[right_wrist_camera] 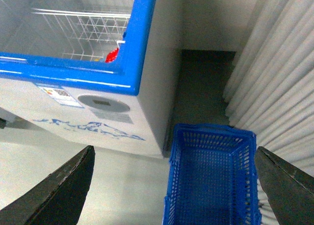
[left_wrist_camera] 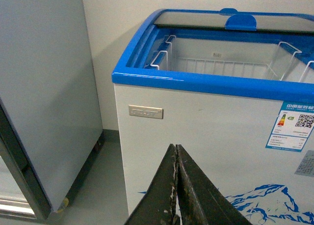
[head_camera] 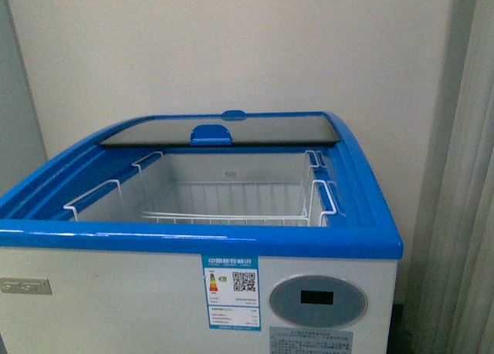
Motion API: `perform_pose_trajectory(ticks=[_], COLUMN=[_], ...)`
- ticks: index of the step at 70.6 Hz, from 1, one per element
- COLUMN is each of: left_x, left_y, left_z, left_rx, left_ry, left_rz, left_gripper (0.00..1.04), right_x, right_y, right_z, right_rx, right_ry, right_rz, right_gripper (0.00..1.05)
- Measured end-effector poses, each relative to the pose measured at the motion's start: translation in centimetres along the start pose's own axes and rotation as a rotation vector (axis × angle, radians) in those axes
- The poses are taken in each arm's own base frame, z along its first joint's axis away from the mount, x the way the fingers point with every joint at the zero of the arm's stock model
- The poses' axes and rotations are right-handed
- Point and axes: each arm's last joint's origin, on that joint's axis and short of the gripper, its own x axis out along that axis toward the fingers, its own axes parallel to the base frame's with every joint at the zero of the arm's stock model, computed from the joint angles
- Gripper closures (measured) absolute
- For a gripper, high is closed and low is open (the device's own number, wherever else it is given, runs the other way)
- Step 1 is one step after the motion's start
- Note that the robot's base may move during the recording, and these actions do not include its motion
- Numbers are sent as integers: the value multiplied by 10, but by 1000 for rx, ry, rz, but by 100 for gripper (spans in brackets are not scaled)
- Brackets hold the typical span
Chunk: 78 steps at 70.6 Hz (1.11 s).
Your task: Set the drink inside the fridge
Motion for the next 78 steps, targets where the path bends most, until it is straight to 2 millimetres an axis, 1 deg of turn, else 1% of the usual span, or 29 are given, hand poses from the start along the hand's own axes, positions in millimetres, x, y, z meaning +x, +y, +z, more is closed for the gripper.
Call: perform_pose_trajectory(ticks=[3, 4, 7, 8, 10, 13, 18, 21, 23, 25, 26, 29, 31, 32, 36, 44, 50, 78], left_x=[0, 0, 0, 0, 0, 0, 0, 0, 0, 0, 0, 0, 0, 0, 0, 0, 0, 0], left_y=[0, 0, 0, 0, 0, 0, 0, 0, 0, 0, 0, 0, 0, 0, 0, 0, 0, 0], left_z=[0, 0, 0, 0, 0, 0, 0, 0, 0, 0, 0, 0, 0, 0, 0, 0, 0, 0], left_rx=[0, 0, 1, 1, 1, 1, 1, 1, 2, 2, 2, 2, 2, 2, 2, 2, 2, 2], left_ry=[0, 0, 0, 0, 0, 0, 0, 0, -1, 0, 0, 0, 0, 0, 0, 0, 0, 0], left_rz=[0, 0, 0, 0, 0, 0, 0, 0, 0, 0, 0, 1, 0, 0, 0, 0, 0, 0], left_gripper=[102, 102, 102, 102, 102, 102, 102, 102, 102, 102, 102, 102, 102, 102, 102, 102, 102, 102], right_x=[-17, -26, -32, -36, -41, -44, -43, -42, -36, -27, -19, -8, -4, -2, 1, 11, 16, 29], right_y=[-1, -2, -4, -4, -5, -6, -7, -8, -9, -10, -11, -12, -12, -13, -13, -15, -15, -17], right_z=[-9, -15, -23, -28, -37, -52, -80, -89, -97, -107, -115, -128, -133, -137, -145, -163, -171, -193], right_rx=[11, 12, -8, -15, -26, -34, -46, -53, -53, -54, -55, -55, -54, -55, -56, -59, -58, -58], right_ry=[-15, -65, -220, -297, -395, -485, -573, -600, -599, -577, -555, -530, -526, -526, -535, -540, -536, -537], right_rz=[-13, -27, -34, -37, -39, -41, -39, -38, -44, -46, -44, -46, -50, -49, -49, -48, -48, -48], right_gripper=[8, 10, 16, 20, 25, 31, 45, 52, 59, 66, 71, 82, 87, 92, 102, 102, 102, 102])
